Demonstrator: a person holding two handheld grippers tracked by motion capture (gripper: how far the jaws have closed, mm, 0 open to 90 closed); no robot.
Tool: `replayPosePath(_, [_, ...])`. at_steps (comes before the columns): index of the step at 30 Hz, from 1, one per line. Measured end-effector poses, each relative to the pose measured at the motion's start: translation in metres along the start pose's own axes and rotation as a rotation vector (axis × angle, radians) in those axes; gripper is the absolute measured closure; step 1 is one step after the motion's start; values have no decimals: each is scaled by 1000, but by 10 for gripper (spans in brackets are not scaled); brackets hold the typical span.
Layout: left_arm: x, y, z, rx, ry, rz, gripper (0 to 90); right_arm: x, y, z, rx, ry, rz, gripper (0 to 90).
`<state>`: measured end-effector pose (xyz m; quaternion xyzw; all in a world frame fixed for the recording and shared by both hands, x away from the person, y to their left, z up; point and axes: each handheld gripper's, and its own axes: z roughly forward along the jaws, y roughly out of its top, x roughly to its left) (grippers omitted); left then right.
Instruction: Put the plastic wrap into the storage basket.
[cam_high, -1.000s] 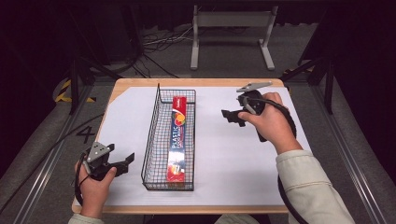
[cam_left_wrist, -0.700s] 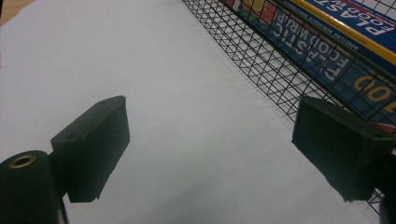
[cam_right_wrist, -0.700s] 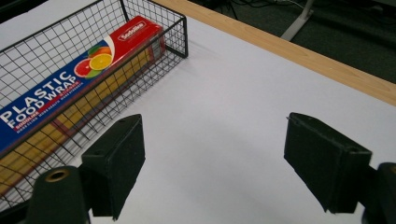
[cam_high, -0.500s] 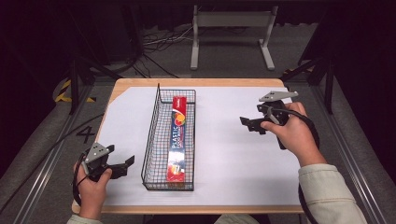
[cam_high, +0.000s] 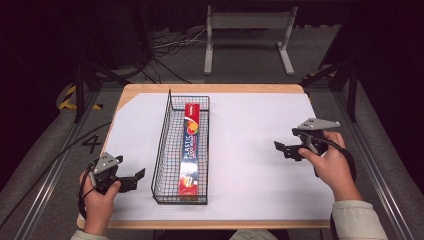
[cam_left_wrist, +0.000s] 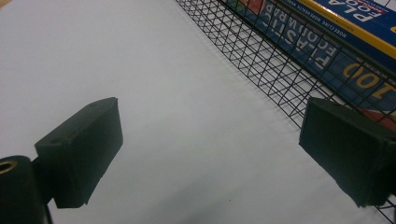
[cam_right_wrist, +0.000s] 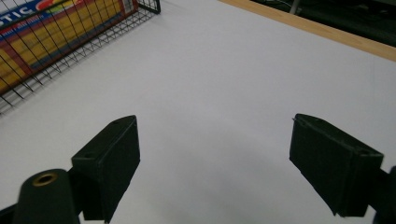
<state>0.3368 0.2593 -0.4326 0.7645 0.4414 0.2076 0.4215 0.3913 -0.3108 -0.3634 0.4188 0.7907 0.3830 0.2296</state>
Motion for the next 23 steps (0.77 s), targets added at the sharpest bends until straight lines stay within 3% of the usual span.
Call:
replayPosePath(4, [0,0,0,0,-4,5,69,-3,-26,-1,-27,7,40,155])
replayPosePath(9, [2,-1,0,3,-30,1,84,-3,-55,4,-17,9,43,154])
replayPosePath(15, [2,-3,0,3,-33,-5,82,-2,-81,9,-1,12,42,142])
replayPosePath(23, [3,-4,0,1,-34,-8,72,-2,-89,4,-20,12,55,135])
